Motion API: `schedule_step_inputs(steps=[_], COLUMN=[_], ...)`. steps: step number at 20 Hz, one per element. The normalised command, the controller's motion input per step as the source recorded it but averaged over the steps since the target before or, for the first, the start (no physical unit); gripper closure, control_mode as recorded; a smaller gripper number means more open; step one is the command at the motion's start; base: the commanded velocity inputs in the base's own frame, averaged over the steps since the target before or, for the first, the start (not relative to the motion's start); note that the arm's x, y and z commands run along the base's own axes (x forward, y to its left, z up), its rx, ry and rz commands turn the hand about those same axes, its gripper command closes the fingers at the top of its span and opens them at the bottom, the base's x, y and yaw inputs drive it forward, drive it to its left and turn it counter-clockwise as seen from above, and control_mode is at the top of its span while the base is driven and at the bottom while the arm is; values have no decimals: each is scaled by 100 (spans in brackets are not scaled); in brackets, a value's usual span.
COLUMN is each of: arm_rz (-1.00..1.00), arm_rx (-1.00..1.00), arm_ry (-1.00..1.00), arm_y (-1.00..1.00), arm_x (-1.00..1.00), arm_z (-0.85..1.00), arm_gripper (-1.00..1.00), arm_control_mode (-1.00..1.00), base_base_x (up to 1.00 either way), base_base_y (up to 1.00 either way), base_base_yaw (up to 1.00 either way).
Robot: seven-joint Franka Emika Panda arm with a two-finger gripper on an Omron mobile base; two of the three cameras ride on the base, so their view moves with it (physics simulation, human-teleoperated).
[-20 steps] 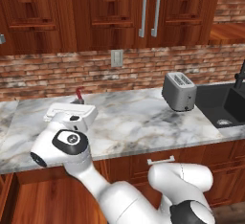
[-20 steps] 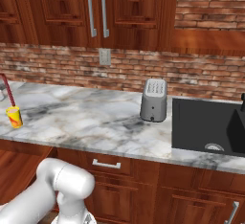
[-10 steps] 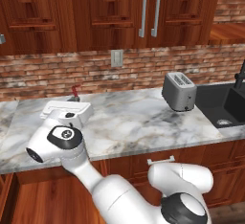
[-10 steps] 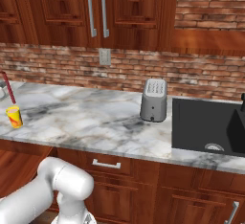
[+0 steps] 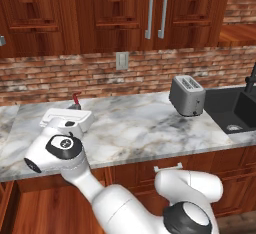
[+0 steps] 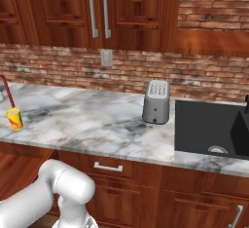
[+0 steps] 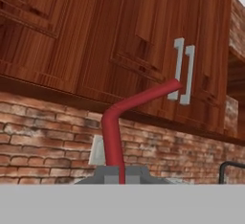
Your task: Pick up the straw from the left drawer and put it inside the smoothie cup.
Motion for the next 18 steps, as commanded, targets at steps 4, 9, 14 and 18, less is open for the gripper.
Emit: schedule_step_inputs(steps=[4, 9, 14, 18], arm_rz=[1, 0, 1, 0], arm_rx=[1, 0, 0, 0], arm_ry=[0, 0, 0, 0], arm_y=[0, 8, 19, 18], arm_x=[16, 11, 8, 8], arm_z=[-15, -7, -8, -8], arm_gripper=[100, 100, 100, 100], arm_control_mode=[-100, -100, -100, -100], base_base_x=[0, 0, 0, 0], base_base_y=[0, 0, 0, 0], base_base_yaw=[0, 0, 0, 0])
